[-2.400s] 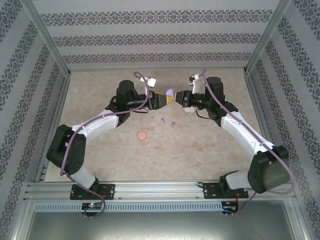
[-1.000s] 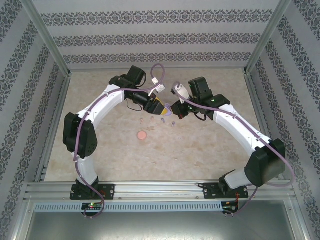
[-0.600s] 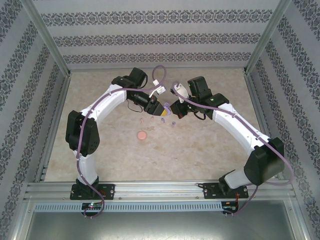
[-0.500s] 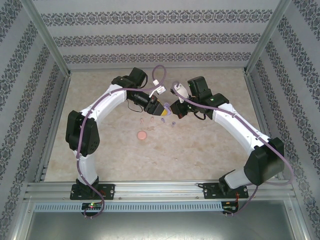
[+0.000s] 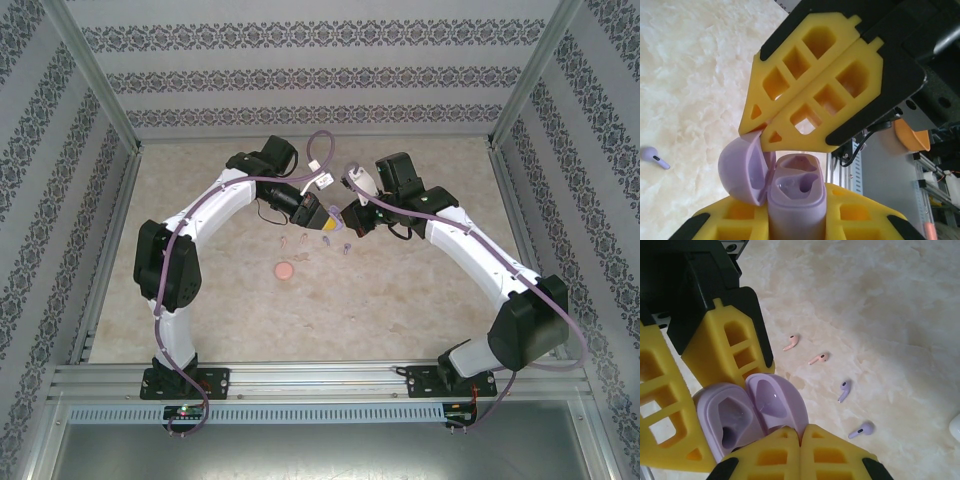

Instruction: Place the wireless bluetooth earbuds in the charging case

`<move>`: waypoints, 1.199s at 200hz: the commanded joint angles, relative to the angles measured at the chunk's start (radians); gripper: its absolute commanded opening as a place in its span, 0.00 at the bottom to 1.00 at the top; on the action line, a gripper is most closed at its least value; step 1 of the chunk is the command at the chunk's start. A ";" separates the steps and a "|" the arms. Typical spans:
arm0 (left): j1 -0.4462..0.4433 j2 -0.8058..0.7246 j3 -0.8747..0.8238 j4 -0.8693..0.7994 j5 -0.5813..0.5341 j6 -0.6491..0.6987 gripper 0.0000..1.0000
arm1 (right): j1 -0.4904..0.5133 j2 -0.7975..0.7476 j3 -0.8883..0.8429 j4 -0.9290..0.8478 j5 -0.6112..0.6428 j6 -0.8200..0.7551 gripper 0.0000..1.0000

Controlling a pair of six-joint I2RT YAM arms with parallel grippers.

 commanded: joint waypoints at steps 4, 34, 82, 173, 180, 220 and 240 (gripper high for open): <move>-0.009 0.008 0.017 -0.011 0.038 0.019 0.05 | -0.012 -0.017 0.032 0.043 0.005 0.056 0.24; 0.011 -0.043 -0.052 0.112 0.011 -0.056 0.00 | -0.066 -0.086 0.020 0.056 -0.019 0.142 0.42; 0.088 -0.206 -0.223 0.409 -0.061 -0.213 0.00 | -0.130 -0.257 -0.103 0.064 -0.016 0.278 0.54; 0.104 -0.511 -0.479 0.827 -0.292 -0.389 0.00 | -0.070 -0.035 -0.122 0.028 0.167 0.412 0.60; 0.105 -0.529 -0.500 0.857 -0.308 -0.390 0.00 | -0.064 0.000 -0.112 0.028 0.183 0.422 0.59; 0.082 -0.675 -0.760 1.234 -0.554 -0.389 0.00 | -0.019 0.167 -0.046 0.020 0.268 0.495 0.58; 0.079 -0.720 -0.842 1.324 -0.695 -0.413 0.00 | 0.009 0.239 -0.002 0.016 0.281 0.503 0.57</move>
